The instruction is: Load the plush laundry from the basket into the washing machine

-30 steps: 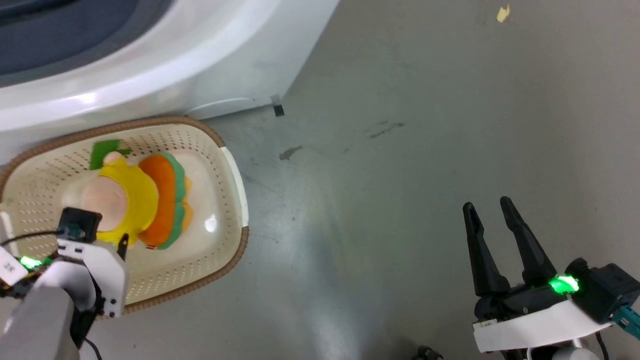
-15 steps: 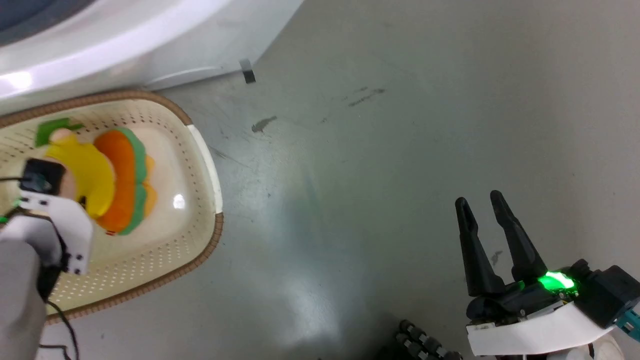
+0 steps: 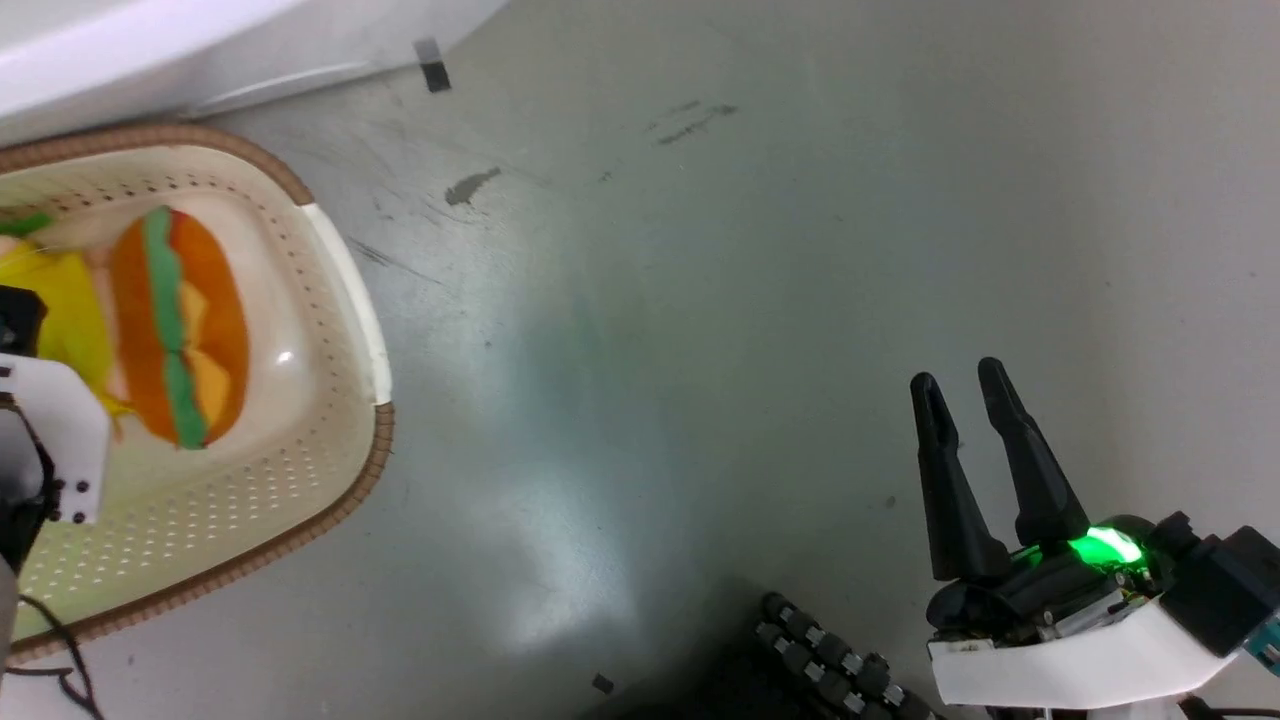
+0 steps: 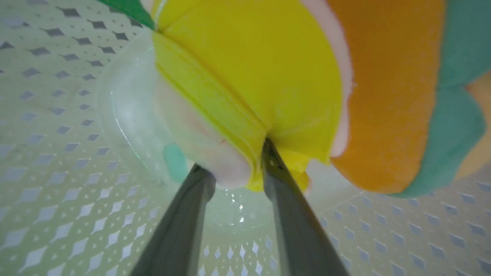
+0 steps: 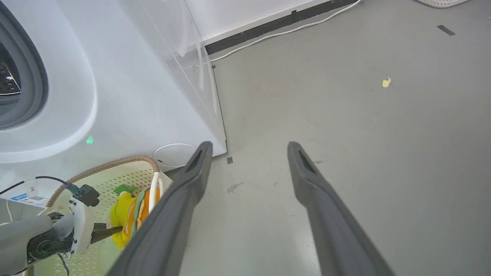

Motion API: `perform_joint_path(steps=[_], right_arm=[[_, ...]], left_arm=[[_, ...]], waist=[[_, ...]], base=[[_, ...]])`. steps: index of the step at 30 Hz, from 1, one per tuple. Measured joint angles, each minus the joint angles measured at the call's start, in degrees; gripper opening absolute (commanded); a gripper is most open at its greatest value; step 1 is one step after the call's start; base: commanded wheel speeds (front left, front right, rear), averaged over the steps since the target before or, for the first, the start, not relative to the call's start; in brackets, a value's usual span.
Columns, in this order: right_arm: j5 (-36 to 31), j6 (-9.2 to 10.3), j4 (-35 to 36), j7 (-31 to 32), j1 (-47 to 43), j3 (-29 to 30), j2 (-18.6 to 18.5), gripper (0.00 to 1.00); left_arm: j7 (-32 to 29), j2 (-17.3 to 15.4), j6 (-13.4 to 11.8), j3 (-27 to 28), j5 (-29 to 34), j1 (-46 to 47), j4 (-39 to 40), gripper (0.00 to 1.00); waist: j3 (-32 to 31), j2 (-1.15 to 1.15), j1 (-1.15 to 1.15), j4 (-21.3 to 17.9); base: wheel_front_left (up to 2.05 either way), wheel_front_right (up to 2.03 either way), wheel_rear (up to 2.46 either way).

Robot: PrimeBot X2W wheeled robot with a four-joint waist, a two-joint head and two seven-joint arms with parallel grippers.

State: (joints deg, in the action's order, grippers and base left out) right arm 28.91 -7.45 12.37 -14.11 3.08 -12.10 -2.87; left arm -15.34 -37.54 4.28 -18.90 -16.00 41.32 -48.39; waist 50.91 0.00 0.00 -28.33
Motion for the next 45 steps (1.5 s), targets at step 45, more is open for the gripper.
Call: perform_joint_path(steps=[45], right_arm=[[-18.30, 0.00, -8.31, -0.63, -6.46, 10.63, 0.00, 1.00]], left_arm=[[29.88, 23.29, 1.13, 4.25, -11.50, -23.76, 7.14, 0.00]], waist=[[-39.44, 0.00, -0.02, 16.40]], base=[[0.00, 0.00, 0.00]])
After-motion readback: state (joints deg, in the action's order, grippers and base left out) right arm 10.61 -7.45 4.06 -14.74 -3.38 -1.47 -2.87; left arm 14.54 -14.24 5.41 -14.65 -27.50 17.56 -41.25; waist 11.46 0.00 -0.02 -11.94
